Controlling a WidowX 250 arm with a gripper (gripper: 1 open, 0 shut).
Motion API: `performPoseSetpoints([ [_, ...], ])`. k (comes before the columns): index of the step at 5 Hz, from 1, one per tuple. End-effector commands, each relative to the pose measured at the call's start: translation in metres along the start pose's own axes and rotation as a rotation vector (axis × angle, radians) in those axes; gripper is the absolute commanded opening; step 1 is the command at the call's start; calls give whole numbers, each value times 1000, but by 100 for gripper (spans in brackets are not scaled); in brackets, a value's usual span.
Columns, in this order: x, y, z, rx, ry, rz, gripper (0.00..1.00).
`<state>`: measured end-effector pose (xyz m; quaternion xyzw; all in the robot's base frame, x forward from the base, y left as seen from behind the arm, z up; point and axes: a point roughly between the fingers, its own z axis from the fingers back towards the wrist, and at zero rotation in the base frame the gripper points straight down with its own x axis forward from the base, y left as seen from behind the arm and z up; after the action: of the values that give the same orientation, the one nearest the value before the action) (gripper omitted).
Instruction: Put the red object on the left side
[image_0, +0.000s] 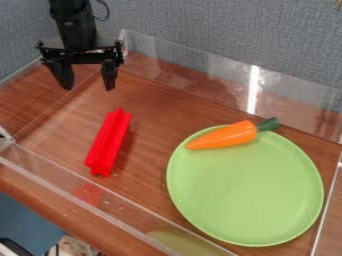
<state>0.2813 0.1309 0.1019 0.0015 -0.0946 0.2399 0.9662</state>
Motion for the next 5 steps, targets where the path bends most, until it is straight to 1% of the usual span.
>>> performPoseSetpoints([
  [1, -1, -10, 13, -14, -73, -14, 100],
  [2, -11, -18, 1, -23, -60, -32, 100],
  [3, -2, -16, -1, -23, -84, -73, 100],
  [4, 10, -4, -1, -13, -94, -100, 100],
  [5, 13, 4, 0, 3, -94, -91, 100],
])
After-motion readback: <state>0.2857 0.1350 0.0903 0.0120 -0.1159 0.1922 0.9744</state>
